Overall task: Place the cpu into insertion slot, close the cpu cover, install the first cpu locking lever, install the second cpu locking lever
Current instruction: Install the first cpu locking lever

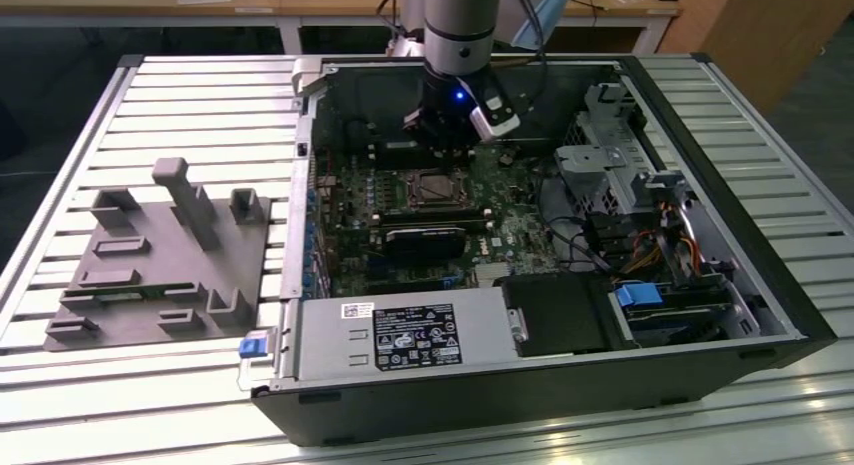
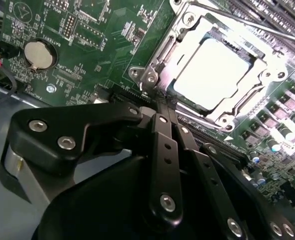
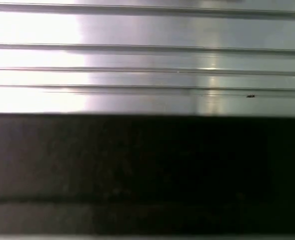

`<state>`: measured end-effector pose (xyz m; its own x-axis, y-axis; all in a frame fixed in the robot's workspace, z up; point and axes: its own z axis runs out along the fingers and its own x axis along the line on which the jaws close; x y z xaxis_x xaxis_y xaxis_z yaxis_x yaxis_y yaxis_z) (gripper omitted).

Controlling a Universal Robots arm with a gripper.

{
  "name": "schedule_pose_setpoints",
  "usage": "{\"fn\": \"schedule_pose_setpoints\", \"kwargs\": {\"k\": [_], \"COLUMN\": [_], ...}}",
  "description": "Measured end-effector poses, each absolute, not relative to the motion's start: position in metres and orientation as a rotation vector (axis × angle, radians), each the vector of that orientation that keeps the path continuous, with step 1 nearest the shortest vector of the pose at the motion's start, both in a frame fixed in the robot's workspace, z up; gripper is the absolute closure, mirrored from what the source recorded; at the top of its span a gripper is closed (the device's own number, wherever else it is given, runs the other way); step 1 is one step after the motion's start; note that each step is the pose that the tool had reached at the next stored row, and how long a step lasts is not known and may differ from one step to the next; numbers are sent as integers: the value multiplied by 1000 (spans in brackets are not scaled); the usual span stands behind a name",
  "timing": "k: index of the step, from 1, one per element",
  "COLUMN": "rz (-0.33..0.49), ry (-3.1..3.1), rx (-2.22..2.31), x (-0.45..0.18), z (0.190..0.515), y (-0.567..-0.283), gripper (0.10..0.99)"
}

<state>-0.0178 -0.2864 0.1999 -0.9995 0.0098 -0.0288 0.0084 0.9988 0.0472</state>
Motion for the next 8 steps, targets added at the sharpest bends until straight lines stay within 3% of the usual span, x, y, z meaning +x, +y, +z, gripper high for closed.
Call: {"fn": "schedule_pose_setpoints", "kwargs": {"k": [8], "rz": [39], "ry": [3112], "rx": [14], "x": [-17], "z": [196], "y": [-284], "gripper": [980]}}
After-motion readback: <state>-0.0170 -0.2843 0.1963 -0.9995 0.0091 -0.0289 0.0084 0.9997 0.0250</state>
